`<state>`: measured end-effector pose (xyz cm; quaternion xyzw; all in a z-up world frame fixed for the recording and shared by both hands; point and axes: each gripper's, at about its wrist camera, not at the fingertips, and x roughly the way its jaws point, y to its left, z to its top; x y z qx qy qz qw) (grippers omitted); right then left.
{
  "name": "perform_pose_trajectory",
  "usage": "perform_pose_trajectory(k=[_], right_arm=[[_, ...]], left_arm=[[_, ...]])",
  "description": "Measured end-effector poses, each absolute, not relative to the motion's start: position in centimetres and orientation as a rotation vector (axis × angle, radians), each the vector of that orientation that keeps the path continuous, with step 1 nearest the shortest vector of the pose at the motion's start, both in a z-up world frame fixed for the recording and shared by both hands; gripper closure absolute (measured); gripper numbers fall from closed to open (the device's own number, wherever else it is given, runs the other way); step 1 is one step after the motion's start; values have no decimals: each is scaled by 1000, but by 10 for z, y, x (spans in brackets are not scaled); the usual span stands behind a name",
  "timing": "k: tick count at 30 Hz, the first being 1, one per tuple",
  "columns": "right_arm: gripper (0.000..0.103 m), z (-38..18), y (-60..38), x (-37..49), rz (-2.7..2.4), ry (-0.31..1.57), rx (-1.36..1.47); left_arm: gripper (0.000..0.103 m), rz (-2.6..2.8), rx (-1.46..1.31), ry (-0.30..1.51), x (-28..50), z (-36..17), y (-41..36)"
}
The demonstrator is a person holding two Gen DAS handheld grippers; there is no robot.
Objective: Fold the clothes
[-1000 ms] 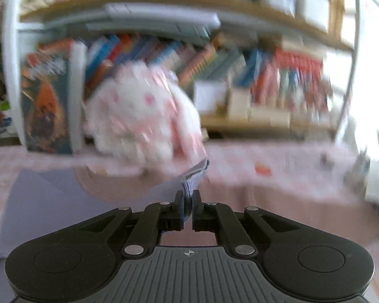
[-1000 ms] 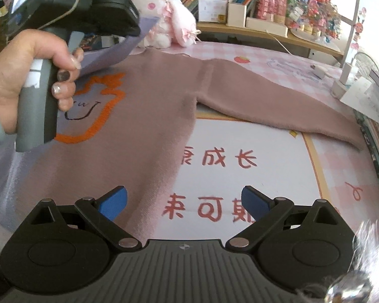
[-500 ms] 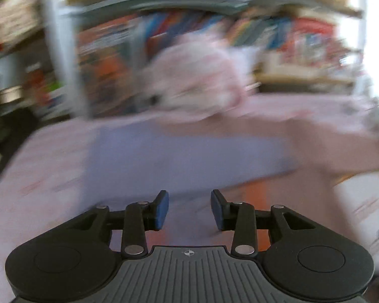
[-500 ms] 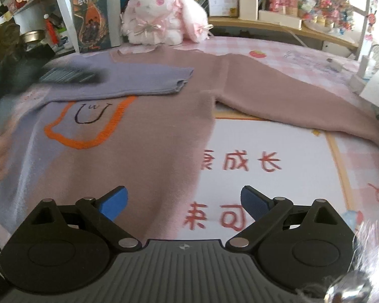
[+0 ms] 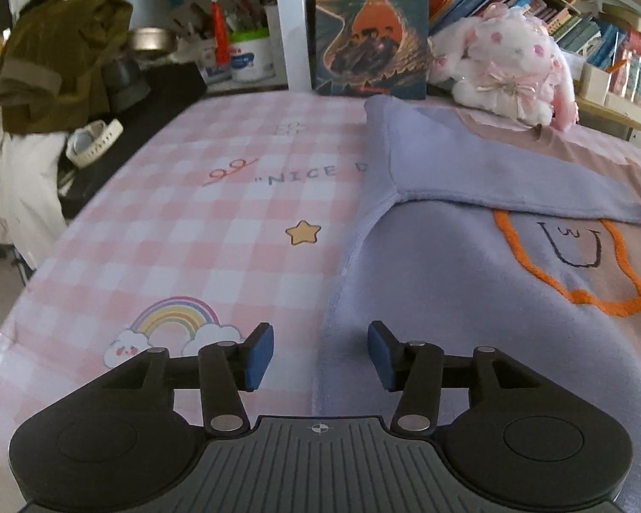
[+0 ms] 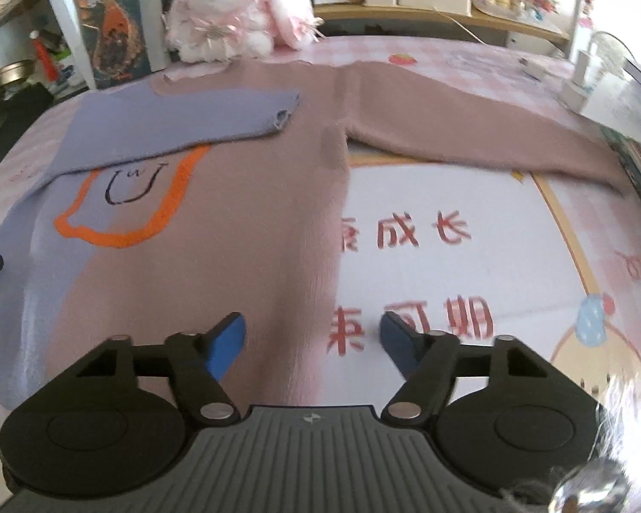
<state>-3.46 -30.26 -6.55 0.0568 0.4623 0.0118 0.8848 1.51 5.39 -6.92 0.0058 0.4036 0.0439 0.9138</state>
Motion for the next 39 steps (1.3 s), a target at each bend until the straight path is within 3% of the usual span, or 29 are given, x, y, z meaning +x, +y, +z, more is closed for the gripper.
perform_pose_trajectory(k=[2, 3, 5, 6, 8, 12, 29, 34, 37, 39], right_arm=[[52, -64, -298, -41, 11, 963, 114], [56, -64, -296, -44, 5, 961, 114], [66, -64, -291, -49, 0, 954, 115], [76, -64, -289, -51, 1, 950, 116], [86, -63, -283, -52, 3, 944, 119], [89, -62, -272, -51, 7, 936, 108], [89, -64, -232, -39, 79, 926, 53], [89, -64, -232, -40, 68, 924, 50], [83, -63, -231, -41, 51, 926, 57], [74, -61, -232, -41, 33, 926, 74]], left_arm=[[60, 55, -11, 826, 13, -70, 59], [79, 31, -25, 826, 13, -71, 61], [98, -23, -63, 826, 12, -71, 65], [98, -28, -64, 822, 11, -70, 66], [99, -31, -71, 812, 9, -69, 70], [98, -6, -91, 793, 8, -66, 84], [98, 35, -117, 816, 11, -71, 120], [90, 36, -107, 823, 11, -71, 122], [87, 34, -123, 810, 7, -65, 122], [78, 36, -130, 786, 2, -58, 122]])
